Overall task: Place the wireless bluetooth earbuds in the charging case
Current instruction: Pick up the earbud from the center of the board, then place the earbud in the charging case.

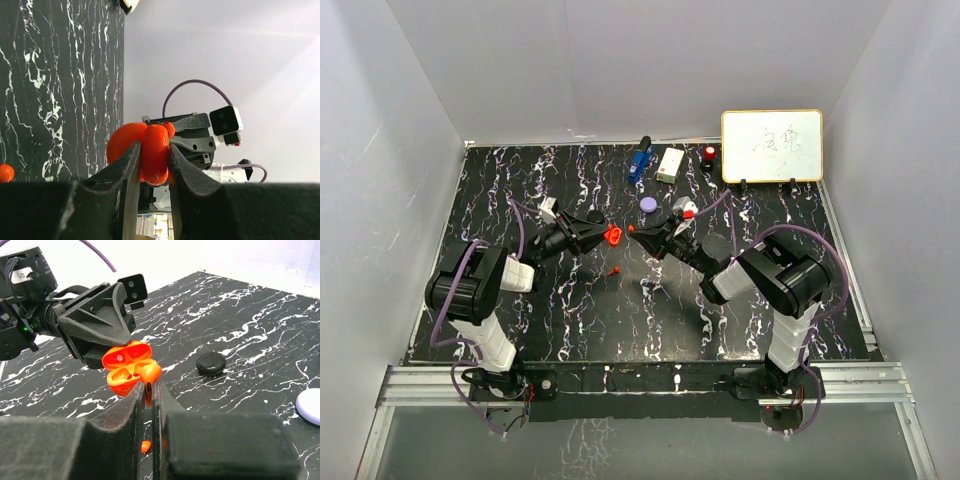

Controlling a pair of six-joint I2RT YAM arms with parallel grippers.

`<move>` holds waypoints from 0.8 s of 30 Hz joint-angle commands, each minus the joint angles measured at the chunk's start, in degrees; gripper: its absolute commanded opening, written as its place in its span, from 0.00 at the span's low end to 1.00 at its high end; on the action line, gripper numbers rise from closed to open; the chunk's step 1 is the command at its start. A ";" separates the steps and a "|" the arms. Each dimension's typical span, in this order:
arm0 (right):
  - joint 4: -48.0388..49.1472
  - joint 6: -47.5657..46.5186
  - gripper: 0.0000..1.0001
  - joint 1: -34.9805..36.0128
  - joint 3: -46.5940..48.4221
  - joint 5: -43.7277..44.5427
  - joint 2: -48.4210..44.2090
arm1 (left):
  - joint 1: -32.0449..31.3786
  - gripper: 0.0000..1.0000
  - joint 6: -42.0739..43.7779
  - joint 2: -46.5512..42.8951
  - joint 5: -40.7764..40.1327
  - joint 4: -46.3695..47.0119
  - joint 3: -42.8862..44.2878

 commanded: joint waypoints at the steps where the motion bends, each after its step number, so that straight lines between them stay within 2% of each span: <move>1: 19.26 -3.66 0.00 -0.10 0.48 -2.82 -1.32 | -1.56 0.00 -1.37 1.05 1.55 7.26 1.64; 24: 19.27 -2.79 0.00 -0.06 1.42 -5.50 -1.84 | -4.89 0.00 -2.99 4.59 1.19 9.93 4.31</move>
